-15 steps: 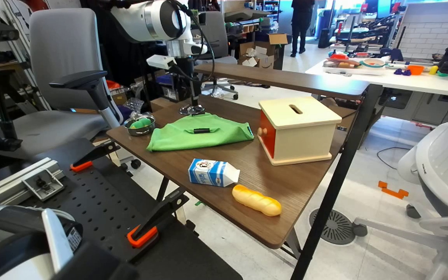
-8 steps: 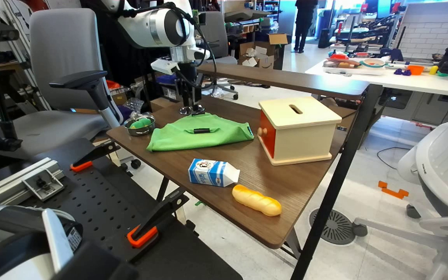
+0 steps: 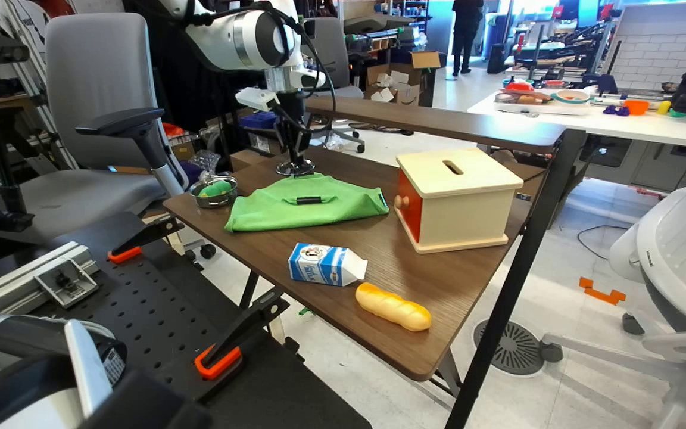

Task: Pick up the lid and close the bowl

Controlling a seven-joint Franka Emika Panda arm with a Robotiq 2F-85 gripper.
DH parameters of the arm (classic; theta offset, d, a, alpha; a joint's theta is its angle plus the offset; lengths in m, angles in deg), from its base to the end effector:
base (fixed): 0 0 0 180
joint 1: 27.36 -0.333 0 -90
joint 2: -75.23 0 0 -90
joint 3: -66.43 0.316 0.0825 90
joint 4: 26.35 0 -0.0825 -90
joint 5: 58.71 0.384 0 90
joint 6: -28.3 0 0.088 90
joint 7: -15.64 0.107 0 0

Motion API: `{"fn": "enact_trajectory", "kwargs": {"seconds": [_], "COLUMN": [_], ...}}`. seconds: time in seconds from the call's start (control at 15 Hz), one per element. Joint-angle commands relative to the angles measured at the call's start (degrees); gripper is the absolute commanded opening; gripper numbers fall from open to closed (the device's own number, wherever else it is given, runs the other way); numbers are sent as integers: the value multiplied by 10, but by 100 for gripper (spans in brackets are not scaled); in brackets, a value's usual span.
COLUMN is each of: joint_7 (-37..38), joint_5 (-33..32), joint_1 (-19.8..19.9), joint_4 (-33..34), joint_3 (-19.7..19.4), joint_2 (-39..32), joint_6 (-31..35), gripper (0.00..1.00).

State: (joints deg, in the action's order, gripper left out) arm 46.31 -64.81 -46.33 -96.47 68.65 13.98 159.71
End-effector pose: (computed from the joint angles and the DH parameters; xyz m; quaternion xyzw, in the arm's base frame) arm 0.7007 0.2610 0.1142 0.9981 -0.0576 0.0108 0.0203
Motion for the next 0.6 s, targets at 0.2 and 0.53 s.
{"fn": "enact_trajectory", "kwargs": {"seconds": [0.2, 0.53], "joint_7": [-27, -50], "joint_5": [14, 6], "joint_1": [-9, -12], "joint_4": [2, -39], "joint_3": [-9, -8], "joint_2": [2, 53], "joint_6": [-15, -2], "gripper": [5, 5]}}
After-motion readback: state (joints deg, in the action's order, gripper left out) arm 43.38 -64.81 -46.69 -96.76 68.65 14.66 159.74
